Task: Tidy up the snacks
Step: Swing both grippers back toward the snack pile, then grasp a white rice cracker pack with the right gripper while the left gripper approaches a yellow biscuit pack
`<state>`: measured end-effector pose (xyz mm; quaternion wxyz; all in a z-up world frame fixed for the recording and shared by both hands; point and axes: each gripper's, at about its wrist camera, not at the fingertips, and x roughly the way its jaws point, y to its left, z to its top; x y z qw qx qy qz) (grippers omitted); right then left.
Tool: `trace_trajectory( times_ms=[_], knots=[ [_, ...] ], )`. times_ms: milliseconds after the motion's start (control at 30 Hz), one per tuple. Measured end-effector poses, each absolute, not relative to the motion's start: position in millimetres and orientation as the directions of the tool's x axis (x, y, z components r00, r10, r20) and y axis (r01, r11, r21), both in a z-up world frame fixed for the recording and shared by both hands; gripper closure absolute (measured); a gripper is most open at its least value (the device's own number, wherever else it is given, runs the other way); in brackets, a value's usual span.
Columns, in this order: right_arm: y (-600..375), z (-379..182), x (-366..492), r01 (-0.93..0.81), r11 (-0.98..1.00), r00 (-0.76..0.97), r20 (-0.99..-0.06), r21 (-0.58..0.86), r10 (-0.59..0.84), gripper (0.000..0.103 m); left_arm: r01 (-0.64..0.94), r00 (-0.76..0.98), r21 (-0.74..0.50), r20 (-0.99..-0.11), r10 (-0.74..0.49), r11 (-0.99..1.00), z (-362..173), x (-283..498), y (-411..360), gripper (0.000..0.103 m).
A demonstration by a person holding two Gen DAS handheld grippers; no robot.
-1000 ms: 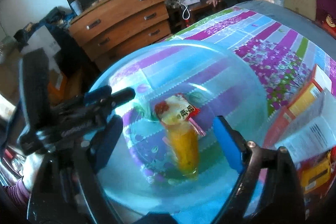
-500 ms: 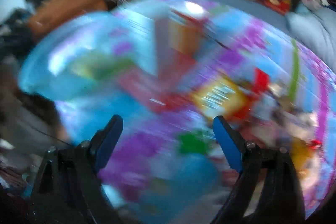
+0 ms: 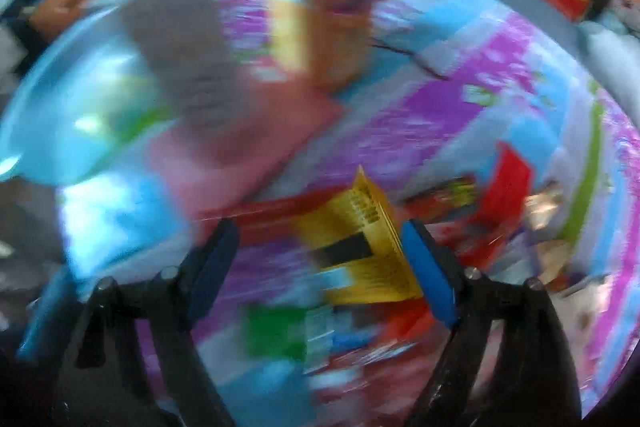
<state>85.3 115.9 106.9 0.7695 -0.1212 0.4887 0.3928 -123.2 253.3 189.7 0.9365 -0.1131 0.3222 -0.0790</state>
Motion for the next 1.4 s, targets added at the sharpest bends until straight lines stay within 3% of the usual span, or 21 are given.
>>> trace_trajectory(
  times_ms=[67, 233, 533, 933, 1033, 1200, 1233, 1267, 1300, 1400],
  knots=[
    [115.4, 119.6, 51.5, -0.740, 0.601, 0.131, -0.812, 0.302, 0.569, 0.024, 0.069, 0.772, -0.277, -0.593, -0.227, 0.958, 185.3, -121.6, 255.6, 0.026],
    [83.7, 128.4, 21.4, -0.622, 0.687, 0.204, -0.769, 0.376, 0.606, 0.022, 0.060, 0.768, -0.305, -0.594, -0.239, 0.950, 179.0, -130.2, 257.5, 0.026],
    [78.7, 61.1, 34.8, -0.121, 0.846, 0.266, -0.804, 0.520, 0.532, 0.020, 0.028, 0.772, -0.340, -0.591, -0.236, 0.940, 174.7, -130.9, 265.0, 0.026],
    [132.1, 30.3, 66.8, -0.200, 0.961, 0.356, -0.900, 0.191, 0.253, 0.023, -0.008, 0.766, -0.368, -0.600, -0.230, 0.930, 160.8, -128.6, 279.3, 0.026],
    [121.2, 26.5, 62.0, -0.215, 0.950, 0.374, -0.880, 0.226, 0.294, 0.028, -0.002, 0.765, -0.354, -0.603, -0.226, 0.935, 160.7, -127.0, 277.4, 0.025],
    [96.2, 51.3, 33.1, -0.284, 0.895, 0.412, -0.799, 0.344, 0.437, 0.048, 0.010, 0.764, -0.346, -0.603, -0.230, 0.938, 162.4, -125.4, 271.1, 0.025],
    [95.0, 54.9, 24.3, -0.306, 0.886, 0.407, -0.793, 0.349, 0.452, 0.058, 0.014, 0.764, -0.340, -0.603, -0.229, 0.940, 162.8, -125.2, 268.3, 0.025],
    [95.3, 57.2, 14.1, -0.331, 0.873, 0.390, -0.790, 0.359, 0.473, 0.084, 0.018, 0.763, -0.337, -0.604, -0.231, 0.941, 163.0, -124.7, 265.8, 0.025],
    [96.6, 58.1, 5.1, -0.356, 0.862, 0.378, -0.788, 0.362, 0.487, 0.089, 0.026, 0.761, -0.335, -0.604, -0.236, 0.942, 163.2, -124.2, 262.3, 0.025],
    [104.2, 52.1, -17.7, -0.413, 0.856, 0.355, -0.811, 0.311, 0.466, 0.088, 0.058, 0.750, -0.326, -0.610, -0.256, 0.944, 162.7, -120.8, 245.8, 0.025]
  ],
)
